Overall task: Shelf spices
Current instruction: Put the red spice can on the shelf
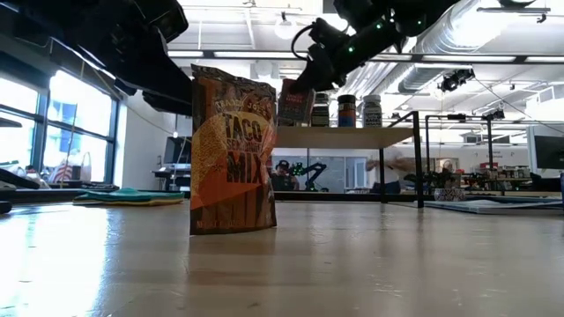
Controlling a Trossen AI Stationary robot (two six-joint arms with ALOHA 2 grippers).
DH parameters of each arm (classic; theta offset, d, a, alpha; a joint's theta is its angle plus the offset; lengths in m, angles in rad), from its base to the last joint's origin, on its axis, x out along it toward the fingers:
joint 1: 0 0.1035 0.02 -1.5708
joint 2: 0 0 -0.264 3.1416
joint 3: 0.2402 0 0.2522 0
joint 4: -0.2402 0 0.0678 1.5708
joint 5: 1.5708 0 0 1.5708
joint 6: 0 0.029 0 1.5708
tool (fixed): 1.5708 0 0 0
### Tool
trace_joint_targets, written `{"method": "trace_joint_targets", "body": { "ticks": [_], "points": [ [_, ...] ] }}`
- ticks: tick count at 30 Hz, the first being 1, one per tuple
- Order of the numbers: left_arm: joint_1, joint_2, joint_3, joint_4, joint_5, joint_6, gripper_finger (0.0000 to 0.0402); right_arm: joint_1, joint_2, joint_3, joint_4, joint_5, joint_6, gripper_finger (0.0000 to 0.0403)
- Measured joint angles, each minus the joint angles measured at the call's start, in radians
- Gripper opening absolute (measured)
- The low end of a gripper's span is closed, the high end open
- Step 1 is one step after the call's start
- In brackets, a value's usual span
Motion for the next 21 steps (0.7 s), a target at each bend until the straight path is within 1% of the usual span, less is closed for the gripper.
{"method": "trace_joint_targets", "body": {
  "ticks": [21],
  "points": [
    [0.0, 0.0, 0.0, -0.001, 0.002, -0.003, 0.0257, 0.0, 0.038, 0.0, 0.004, 0.032, -0.034, 0.0234]
  ]
}}
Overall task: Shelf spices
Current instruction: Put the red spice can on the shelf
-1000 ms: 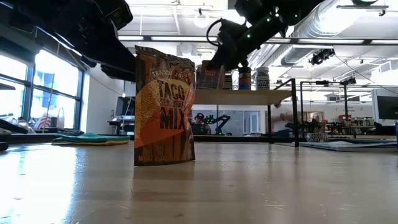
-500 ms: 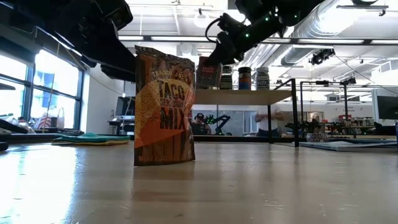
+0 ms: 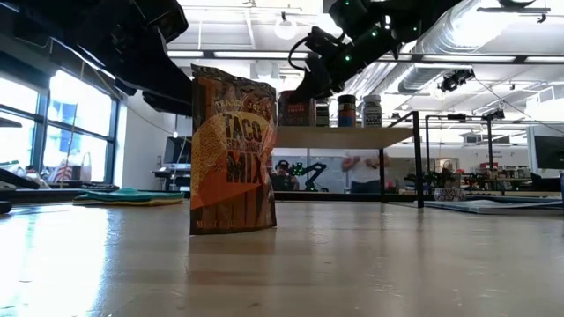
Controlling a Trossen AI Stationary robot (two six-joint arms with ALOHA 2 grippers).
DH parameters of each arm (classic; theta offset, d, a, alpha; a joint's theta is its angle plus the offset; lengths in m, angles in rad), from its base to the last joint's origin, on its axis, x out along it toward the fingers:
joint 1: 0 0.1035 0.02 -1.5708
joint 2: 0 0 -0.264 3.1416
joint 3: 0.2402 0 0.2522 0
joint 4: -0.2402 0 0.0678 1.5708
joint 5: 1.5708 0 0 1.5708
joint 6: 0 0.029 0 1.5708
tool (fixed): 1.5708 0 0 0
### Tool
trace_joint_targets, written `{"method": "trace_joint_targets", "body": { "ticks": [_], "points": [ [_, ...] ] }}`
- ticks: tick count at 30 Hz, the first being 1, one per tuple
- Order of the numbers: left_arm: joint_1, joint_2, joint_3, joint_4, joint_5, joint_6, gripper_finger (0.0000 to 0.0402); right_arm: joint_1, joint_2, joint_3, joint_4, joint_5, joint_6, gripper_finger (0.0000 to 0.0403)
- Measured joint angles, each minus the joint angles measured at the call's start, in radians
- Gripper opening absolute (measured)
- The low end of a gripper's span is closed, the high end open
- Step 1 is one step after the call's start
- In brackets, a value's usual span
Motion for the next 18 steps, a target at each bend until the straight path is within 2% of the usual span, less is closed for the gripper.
{"method": "trace_joint_targets", "body": {
  "ticks": [10, 18],
  "points": [
    [0.0, 0.0, 0.0, 0.0, 0.0, 0.0, 0.0257, -0.001, 0.0, 0.0, 0.019, 0.018, -0.028, 0.0281],
    [0.0, 0.0, 0.0, -0.001, 0.0, 0.0, 0.0257, 0.003, -0.018, 0.0, 0.166, 0.047, -0.057, 0.0284]
  ]
}}
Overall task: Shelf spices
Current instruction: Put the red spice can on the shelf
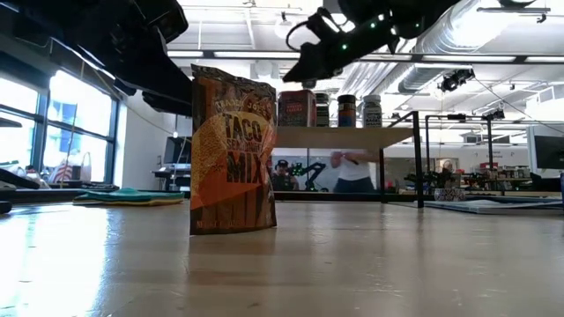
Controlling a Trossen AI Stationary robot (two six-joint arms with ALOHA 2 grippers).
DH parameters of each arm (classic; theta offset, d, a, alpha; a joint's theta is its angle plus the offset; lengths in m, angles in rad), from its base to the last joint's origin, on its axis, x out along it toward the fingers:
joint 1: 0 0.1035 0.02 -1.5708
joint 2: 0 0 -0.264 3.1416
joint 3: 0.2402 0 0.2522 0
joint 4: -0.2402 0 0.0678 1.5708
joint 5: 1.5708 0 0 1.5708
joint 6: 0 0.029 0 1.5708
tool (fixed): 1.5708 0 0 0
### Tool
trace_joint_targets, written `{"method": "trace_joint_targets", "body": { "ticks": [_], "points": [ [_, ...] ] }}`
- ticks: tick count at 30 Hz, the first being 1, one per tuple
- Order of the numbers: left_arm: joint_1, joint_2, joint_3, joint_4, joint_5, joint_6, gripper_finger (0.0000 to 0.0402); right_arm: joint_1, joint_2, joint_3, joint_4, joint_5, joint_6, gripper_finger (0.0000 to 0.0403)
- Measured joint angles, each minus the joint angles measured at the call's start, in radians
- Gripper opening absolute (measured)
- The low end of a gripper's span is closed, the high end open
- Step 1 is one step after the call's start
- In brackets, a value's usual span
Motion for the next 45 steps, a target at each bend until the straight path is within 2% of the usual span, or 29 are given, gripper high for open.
{"method": "trace_joint_targets", "body": {
  "ticks": [5, 10, 13, 16, 22, 24, 31, 45],
  "points": [
    [0.0, 0.0, 0.0, -0.001, 0.0, -0.001, 0.0257, 0.043, -0.052, 0.0, -0.026, 0.05, -0.031, 0.0284],
    [0.0, 0.0, 0.0, 0.0, 0.0, -0.006, 0.0257, 0.137, -0.129, 0.0, -0.169, 0.117, 0.008, 0.0263],
    [0.0, 0.0, 0.0, 0.002, -0.001, -0.01, 0.0257, 0.198, -0.143, -0.013, -0.239, 0.104, 0.063, 0.0219],
    [0.0, 0.0, 0.0, 0.002, -0.001, -0.01, 0.0257, 0.242, -0.136, -0.068, -0.253, 0.096, 0.099, 0.0157],
    [0.0, 0.0, 0.0, 0.003, -0.001, -0.01, 0.0257, 0.23, -0.123, -0.21, -0.093, 0.164, 0.201, 0.0034],
    [0.0, 0.0, 0.0, 0.007, -0.001, -0.001, 0.0257, 0.21, -0.117, -0.244, -0.034, 0.163, 0.219, 0.0009],
    [0.0, 0.0, 0.0, 0.011, -0.001, -0.001, 0.0257, 0.137, -0.09, -0.28, 0.054, 0.105, 0.26, 0.0011],
    [0.0, 0.0, 0.0, 0.01, -0.001, 0.0, 0.0257, 0.066, -0.078, -0.278, 0.122, 0.134, 0.266, 0.0]
  ]
}}
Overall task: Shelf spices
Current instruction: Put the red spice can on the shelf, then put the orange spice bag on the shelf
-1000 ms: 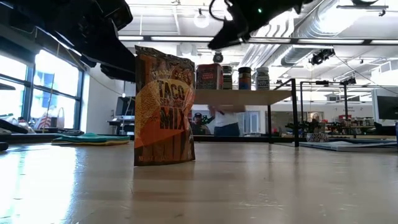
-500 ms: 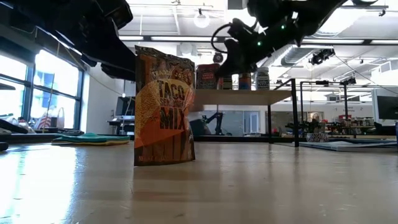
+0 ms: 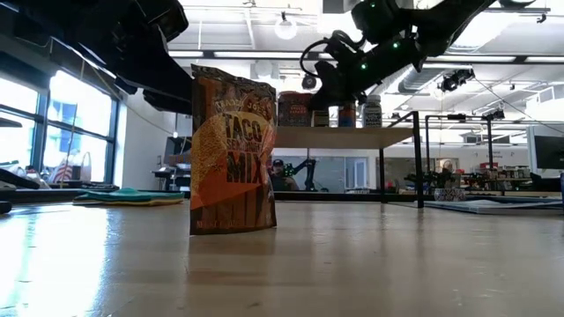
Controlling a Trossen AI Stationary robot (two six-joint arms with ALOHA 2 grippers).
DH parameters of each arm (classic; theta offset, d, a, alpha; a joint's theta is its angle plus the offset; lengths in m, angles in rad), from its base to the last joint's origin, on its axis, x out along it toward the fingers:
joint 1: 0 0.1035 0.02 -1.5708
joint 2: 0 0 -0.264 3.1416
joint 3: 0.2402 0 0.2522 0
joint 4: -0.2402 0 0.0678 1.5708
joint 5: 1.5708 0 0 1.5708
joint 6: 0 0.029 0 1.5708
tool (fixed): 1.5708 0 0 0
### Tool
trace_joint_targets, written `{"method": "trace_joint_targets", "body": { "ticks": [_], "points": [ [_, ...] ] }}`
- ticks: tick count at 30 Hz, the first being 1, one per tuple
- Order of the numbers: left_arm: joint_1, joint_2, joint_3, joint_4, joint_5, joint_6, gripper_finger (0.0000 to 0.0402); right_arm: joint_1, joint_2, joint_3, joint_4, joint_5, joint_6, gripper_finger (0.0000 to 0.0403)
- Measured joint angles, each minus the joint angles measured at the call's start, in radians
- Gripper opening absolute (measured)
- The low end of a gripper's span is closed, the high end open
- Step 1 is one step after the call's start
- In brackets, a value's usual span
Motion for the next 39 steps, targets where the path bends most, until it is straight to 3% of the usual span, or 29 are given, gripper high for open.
{"method": "trace_joint_targets", "body": {
  "ticks": [11, 18, 21, 26, 32, 39],
  "points": [
    [0.0, 0.0, 0.0, -0.001, 0.0, 0.0, 0.0257, 0.029, -0.007, 0.0, 0.024, -0.004, -0.051, 0.0],
    [-0.058, 0.0, 0.0, 0.026, -0.025, 0.0, 0.0257, 0.228, -0.06, 0.001, 0.037, 0.003, -0.141, 0.0],
    [-0.106, 0.0, 0.0, 0.08, -0.025, 0.0, 0.0257, 0.324, -0.059, 0.002, 0.029, -0.083, -0.141, 0.0],
    [-0.182, 0.0, 0.0, 0.134, -0.025, -0.062, 0.0257, 0.442, -0.031, 0.002, -0.039, -0.183, -0.006, 0.0007],
    [-0.252, 0.006, 0.0, 0.111, -0.109, -0.114, 0.0257, 0.534, 0.023, 0.002, -0.103, -0.309, 0.108, 0.0069],
    [-0.257, 0.006, 0.0, 0.104, -0.14, -0.113, 0.0257, 0.548, 0.145, 0.002, 0.011, -0.372, 0.124, 0.0178]
  ]
}}
